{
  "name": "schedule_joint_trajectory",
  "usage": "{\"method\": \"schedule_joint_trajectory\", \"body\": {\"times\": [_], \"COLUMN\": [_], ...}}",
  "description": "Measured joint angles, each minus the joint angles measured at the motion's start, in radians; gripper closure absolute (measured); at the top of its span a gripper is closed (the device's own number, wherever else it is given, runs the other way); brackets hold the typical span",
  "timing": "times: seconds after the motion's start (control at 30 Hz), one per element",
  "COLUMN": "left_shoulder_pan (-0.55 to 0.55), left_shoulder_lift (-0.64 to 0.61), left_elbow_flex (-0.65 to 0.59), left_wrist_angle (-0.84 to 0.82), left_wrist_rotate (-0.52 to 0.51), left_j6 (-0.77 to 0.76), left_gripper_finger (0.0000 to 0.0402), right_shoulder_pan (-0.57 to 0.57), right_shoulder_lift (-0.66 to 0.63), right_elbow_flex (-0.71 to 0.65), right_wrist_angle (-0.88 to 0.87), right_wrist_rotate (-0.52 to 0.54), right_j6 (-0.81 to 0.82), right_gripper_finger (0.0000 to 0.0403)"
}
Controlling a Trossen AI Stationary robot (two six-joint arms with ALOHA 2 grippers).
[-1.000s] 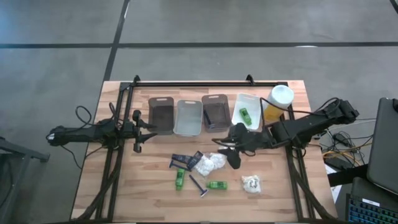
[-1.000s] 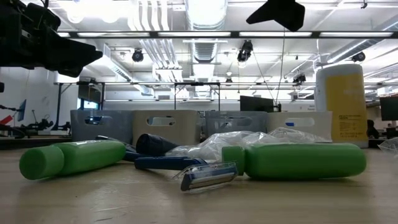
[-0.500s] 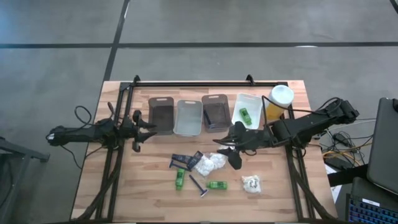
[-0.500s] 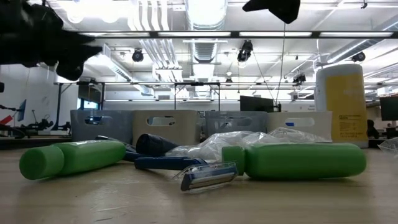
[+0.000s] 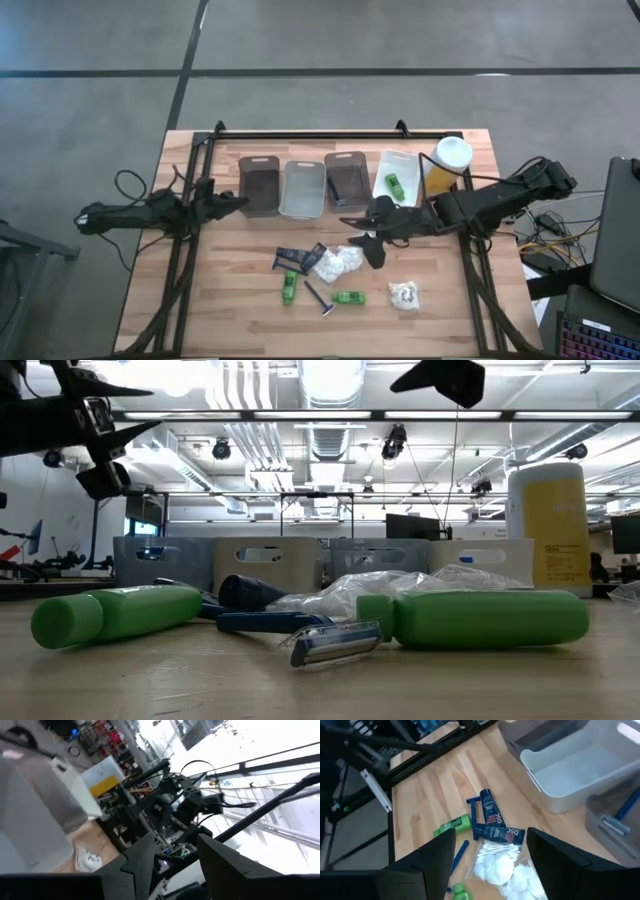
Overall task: Pick & Place Travel size toiletries
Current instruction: Put the blue shave cream into the left black bin
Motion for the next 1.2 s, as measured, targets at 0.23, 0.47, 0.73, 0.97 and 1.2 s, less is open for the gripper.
{"method": "schedule_joint_trajectory", "body": {"times": [0.23, 0.47, 0.73, 0.97, 1.2], "left_shoulder_pan": [-0.001, -0.001, -0.040, -0.096, -0.107], "left_shoulder_lift": [0.012, 0.018, 0.103, 0.291, 0.581], "left_elbow_flex": [0.000, 0.000, 0.073, 0.191, 0.224], "left_wrist_angle": [-0.018, 0.000, 0.002, 0.002, 0.099], "left_wrist_rotate": [-0.006, -0.038, -0.001, 0.075, 0.047], "left_j6": [-0.030, -0.182, -0.230, -0.194, -0.214], "left_gripper_finger": [0.0246, 0.0246, 0.0250, 0.0250, 0.0246], "right_shoulder_pan": [-0.019, -0.011, -0.010, -0.030, -0.005], "right_shoulder_lift": [0.007, 0.061, 0.083, 0.081, 0.081], "right_elbow_flex": [-0.021, -0.008, 0.010, 0.010, 0.010], "right_wrist_angle": [0.002, 0.000, 0.000, -0.002, -0.021], "right_wrist_rotate": [0.000, -0.071, -0.111, -0.133, -0.193], "right_j6": [0.157, 0.254, 0.196, 0.175, 0.149], "right_gripper_finger": [0.0142, 0.0135, 0.0151, 0.0158, 0.0145]}}
